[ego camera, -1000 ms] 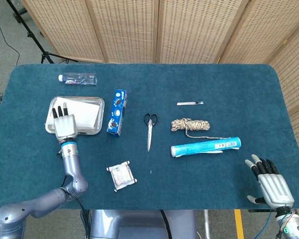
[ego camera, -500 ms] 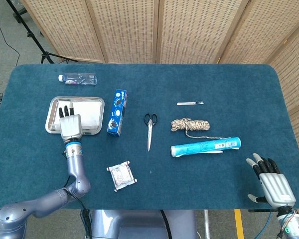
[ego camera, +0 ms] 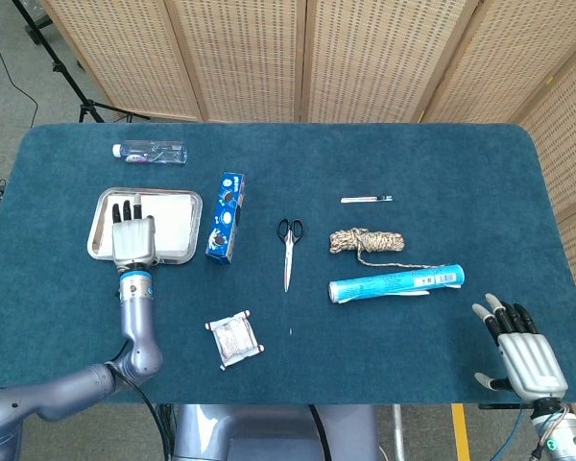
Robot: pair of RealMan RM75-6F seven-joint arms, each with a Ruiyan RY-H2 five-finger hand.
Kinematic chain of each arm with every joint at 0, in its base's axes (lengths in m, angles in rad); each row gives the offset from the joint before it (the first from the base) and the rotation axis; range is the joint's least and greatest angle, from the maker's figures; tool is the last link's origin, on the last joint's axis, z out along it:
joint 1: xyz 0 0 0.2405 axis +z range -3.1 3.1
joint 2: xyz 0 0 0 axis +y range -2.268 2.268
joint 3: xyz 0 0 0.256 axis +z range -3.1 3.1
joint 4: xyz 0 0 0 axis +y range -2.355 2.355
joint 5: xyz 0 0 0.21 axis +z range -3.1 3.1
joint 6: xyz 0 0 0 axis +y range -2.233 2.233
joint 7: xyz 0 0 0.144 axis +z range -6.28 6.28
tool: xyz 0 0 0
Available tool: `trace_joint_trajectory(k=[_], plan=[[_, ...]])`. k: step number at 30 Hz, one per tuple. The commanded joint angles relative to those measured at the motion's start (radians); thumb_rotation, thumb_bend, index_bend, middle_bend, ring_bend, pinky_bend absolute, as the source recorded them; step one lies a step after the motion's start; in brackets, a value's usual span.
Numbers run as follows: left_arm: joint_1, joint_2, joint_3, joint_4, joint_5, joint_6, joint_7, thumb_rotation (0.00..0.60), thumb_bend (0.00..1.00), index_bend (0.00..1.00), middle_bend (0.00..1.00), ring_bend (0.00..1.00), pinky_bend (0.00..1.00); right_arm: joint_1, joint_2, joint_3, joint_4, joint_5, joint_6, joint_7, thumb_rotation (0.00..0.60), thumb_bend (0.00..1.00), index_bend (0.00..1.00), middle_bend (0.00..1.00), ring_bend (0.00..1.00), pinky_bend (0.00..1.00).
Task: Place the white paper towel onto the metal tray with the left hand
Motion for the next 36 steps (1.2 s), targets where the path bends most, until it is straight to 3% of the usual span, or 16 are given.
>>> trace_joint_trajectory(k=[1,15,21,25,28,31,36], plan=[[0.005,0.019,0.006,-0.028,0.0,0.007,-0.002,0.6,0.16,0.48,0.0,0.0,0.0,-0.001,-0.001,0.001,0.002,-0.001,0.001,0.002,0.6,0.0,0.1,0.0,0.0,0.0],[0.005,0.076,0.001,-0.14,0.056,0.064,-0.06,0.6,0.16,0.48,0.0,0.0,0.0,-0.003,-0.004,0.0,0.002,-0.007,0.005,-0.001,0.6,0.0,0.1,0.0,0.0,0.0],[0.029,0.129,-0.016,-0.277,0.08,0.084,-0.128,0.6,0.17,0.48,0.0,0.0,0.0,-0.003,-0.002,-0.001,0.001,-0.01,0.003,-0.001,0.6,0.0,0.1,0.0,0.0,0.0],[0.054,0.167,-0.007,-0.352,0.113,0.1,-0.18,0.6,0.23,0.48,0.0,0.0,0.0,-0.004,0.0,-0.003,-0.001,-0.017,0.006,0.003,0.6,0.0,0.1,0.0,0.0,0.0],[0.065,0.188,0.006,-0.37,0.134,0.098,-0.21,0.6,0.37,0.47,0.0,0.0,0.0,-0.005,0.002,-0.004,-0.004,-0.019,0.006,0.002,0.6,0.0,0.1,0.0,0.0,0.0],[0.078,0.224,0.001,-0.418,0.083,0.042,-0.246,0.6,0.47,0.43,0.0,0.0,0.0,-0.005,0.003,-0.005,-0.005,-0.022,0.006,0.001,0.6,0.0,0.1,0.0,0.0,0.0],[0.068,0.31,-0.012,-0.519,-0.085,-0.039,-0.207,0.6,0.49,0.37,0.0,0.0,0.0,-0.005,0.004,-0.005,-0.005,-0.022,0.005,0.003,0.6,0.0,0.1,0.0,0.0,0.0]])
